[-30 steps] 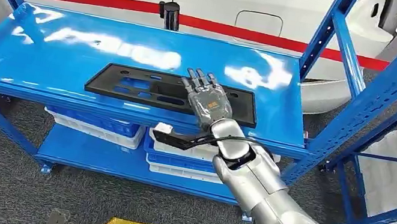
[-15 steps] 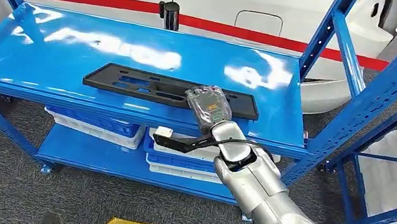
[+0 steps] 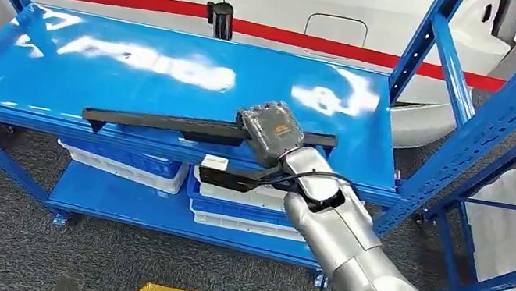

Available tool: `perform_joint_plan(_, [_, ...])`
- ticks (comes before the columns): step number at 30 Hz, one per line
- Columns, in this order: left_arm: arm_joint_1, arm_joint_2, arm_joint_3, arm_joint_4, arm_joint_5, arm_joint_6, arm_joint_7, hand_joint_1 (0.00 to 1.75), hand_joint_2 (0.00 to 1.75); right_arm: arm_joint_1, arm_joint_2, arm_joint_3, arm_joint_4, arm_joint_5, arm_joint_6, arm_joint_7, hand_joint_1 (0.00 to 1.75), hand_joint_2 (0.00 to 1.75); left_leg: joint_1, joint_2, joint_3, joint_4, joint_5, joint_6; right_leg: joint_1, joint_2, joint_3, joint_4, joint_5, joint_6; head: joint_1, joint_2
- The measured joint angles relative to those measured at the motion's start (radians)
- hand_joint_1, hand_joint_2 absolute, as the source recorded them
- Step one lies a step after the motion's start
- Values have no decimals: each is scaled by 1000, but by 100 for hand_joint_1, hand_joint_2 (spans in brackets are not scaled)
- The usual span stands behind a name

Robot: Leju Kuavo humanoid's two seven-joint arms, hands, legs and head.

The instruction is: Take the parts from the cabinet and place them on the table.

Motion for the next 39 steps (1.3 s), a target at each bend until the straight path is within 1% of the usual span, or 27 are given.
perform_joint_plan(1, [4, -1, 0, 0, 0, 2, 1, 0, 175, 1, -21, -35, -69, -115, 17, -95, 175, 175, 0, 0, 0, 0, 0, 0, 0, 0, 0, 0, 0, 0, 0, 0])
perform_joint_plan(2, [7, -1, 2, 0, 0, 5, 0, 0, 175, 4, -53, -70, -171, -190, 26, -145, 175, 175, 0, -1, -1, 0, 0, 0, 0, 0, -1, 0, 0, 0, 0, 0])
perform_joint_plan(4, [12, 2, 6, 0, 0, -16, -9, 0, 175, 5, -81, -93, -244, -221, 42, -163, 173, 175, 0, -1, -1, 0, 0, 0, 0, -1, -1, 0, 0, 0, 0, 0])
perform_joint_plan(8, [26, 12, 15, 0, 0, -42, -28, 0, 175, 6, -140, -121, -369, -248, 85, -166, 175, 175, 0, -1, -2, 0, 0, 0, 0, 0, -1, 0, 0, 0, 0, 0])
perform_joint_plan(10, [29, 15, 17, 0, 0, -43, -29, 0, 175, 9, -165, -129, -413, -252, 89, -166, 175, 175, 0, -1, -2, 0, 0, 0, 0, 0, -1, 0, 0, 0, 0, 0])
perform_joint_plan(13, [29, 17, 17, 0, -2, -43, -29, 0, 175, 13, -184, -135, -452, -254, 91, -165, 175, 175, 0, 0, -1, 0, 0, 0, 0, 0, -1, 0, 0, 0, 0, 0])
perform_joint_plan(17, [31, 18, 18, 0, -2, -43, -29, 0, 175, 18, -201, -139, -482, -254, 91, -164, 175, 175, 0, 0, -1, 0, 0, 0, 0, 0, -1, 0, 0, 0, 0, 0])
perform_joint_plan(26, [31, 19, 18, 0, -3, -43, -29, 0, 175, 24, -217, -142, -504, -254, 91, -164, 175, 175, 0, 0, -1, 0, 0, 0, 0, 0, -1, 0, 0, 0, 0, 0])
perform_joint_plan(29, [30, 19, 20, 0, -2, -27, -25, 0, 175, 26, -222, -142, -512, -257, 91, -159, 175, 175, 0, 0, -1, 0, 0, 0, 0, 0, -1, 0, 0, 0, 0, 0])
perform_joint_plan(33, [21, 18, 25, 0, -20, 2, 56, 0, 175, 43, -240, -144, -530, -272, 90, -152, 175, 175, 0, 0, -1, 0, 0, 0, 0, 0, -1, 0, 0, 0, 0, 0])
perform_joint_plan(36, [15, 16, 25, 0, -39, 33, 102, 0, 175, 58, -248, -148, -536, -283, 84, -152, 175, 175, 0, 0, -1, 1, 0, 0, 0, 0, -1, 0, 0, 0, 0, 0])
perform_joint_plan(37, [13, 16, 25, 0, -45, 38, 113, 0, 175, 63, -251, -150, -536, -283, 83, -152, 175, 175, -3, -1, -4, 7, -3, 4, -6, 0, 0, -4, 2, 3, 0, 0])
perform_joint_plan(38, [12, 15, 25, 0, -51, 39, 126, 0, 175, 65, -254, -153, -536, -283, 81, -152, 175, 175, -3, -2, -5, 9, -5, 9, -7, 0, 0, -3, 3, 5, -1, 0])
perform_joint_plan(39, [11, 15, 24, 0, -53, 37, 138, 0, 175, 68, -255, -154, -536, -283, 80, -152, 175, 175, -4, -1, -6, 10, -5, 11, -6, 0, 0, -3, 3, 5, -1, 0])
